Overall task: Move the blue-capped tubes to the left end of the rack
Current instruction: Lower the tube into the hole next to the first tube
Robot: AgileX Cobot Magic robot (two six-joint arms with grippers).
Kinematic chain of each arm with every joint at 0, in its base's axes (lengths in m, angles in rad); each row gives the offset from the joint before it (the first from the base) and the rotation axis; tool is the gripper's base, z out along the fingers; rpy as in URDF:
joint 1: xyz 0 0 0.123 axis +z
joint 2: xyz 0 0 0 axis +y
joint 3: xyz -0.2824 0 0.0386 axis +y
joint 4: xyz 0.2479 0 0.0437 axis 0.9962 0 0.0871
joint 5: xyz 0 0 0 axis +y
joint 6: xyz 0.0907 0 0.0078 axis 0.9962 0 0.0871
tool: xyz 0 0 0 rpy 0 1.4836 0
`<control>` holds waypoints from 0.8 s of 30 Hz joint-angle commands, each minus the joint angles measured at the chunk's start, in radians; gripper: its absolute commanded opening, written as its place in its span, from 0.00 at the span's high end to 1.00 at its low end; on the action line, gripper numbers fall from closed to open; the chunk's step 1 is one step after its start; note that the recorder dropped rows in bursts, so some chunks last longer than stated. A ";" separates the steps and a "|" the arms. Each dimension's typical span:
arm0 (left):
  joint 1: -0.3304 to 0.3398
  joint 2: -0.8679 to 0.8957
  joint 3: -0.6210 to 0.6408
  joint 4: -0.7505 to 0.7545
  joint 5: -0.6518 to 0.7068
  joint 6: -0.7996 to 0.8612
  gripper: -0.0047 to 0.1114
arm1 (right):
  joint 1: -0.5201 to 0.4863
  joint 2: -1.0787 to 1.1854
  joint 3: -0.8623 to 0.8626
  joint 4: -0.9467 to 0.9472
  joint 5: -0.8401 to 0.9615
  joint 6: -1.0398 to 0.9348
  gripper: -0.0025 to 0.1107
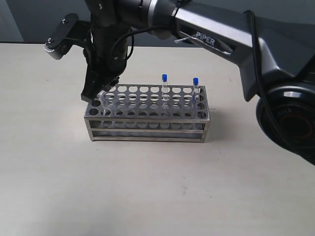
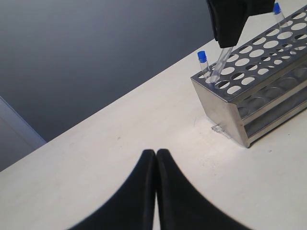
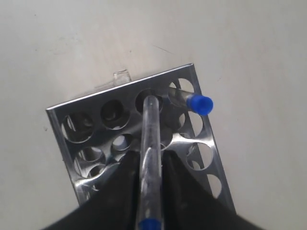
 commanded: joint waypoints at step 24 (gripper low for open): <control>-0.004 0.003 -0.005 -0.003 -0.006 -0.005 0.95 | -0.005 0.037 -0.006 0.044 -0.169 -0.010 0.98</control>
